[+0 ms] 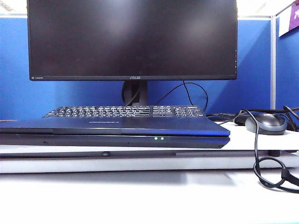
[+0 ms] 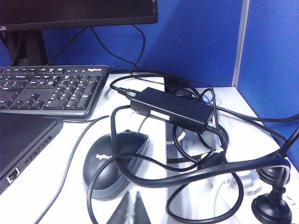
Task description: Open the lid of the black laptop.
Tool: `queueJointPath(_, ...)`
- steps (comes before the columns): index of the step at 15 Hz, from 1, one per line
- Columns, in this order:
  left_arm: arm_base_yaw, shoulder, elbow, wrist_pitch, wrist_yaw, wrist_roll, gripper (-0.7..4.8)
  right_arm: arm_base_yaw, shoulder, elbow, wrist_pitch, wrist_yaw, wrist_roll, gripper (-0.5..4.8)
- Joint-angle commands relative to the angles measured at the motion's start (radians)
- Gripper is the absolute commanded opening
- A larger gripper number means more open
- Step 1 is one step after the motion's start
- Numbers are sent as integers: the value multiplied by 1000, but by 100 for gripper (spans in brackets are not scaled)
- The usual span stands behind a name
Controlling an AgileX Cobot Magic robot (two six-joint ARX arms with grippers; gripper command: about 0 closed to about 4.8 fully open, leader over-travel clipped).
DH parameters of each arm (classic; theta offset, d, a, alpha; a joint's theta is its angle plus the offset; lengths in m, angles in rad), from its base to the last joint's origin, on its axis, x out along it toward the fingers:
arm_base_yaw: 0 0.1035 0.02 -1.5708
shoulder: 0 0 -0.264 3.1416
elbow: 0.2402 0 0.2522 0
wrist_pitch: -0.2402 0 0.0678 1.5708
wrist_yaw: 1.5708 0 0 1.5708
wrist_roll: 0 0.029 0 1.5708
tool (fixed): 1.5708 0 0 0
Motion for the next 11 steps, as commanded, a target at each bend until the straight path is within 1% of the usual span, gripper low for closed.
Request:
queueJointPath(1, 0, -2, 0, 7, -2, 2, -3, 0, -2, -2, 14, 1, 0, -1)
queueJointPath(4, 0, -2, 0, 10, -4, 4, -3, 0, -2, -2, 14, 1, 0, -1)
queueJointPath(5, 0, -2, 0, 16, -4, 18, -3, 0, -2, -2, 13, 2, -1, -1)
queueJointPath(7, 0, -2, 0, 21, -4, 70, -3, 0, -2, -2, 13, 6, -66, -1)
queueJointPath(8, 0, -2, 0, 21, 0, 61, -3, 0, -2, -2, 16, 4, -68, -1)
queueJointPath(9, 0, -2, 0, 23, 41, 11, -3, 0, -2, -2, 23, -3, -58, -1)
queueJointPath(10, 0, -2, 0, 30, 123, -52, -3, 0, -2, -2, 32, -22, -22, -1)
queueJointPath(11, 0, -2, 0, 53, 190, -122, -3, 0, -2, -2, 55, -56, 42, -1)
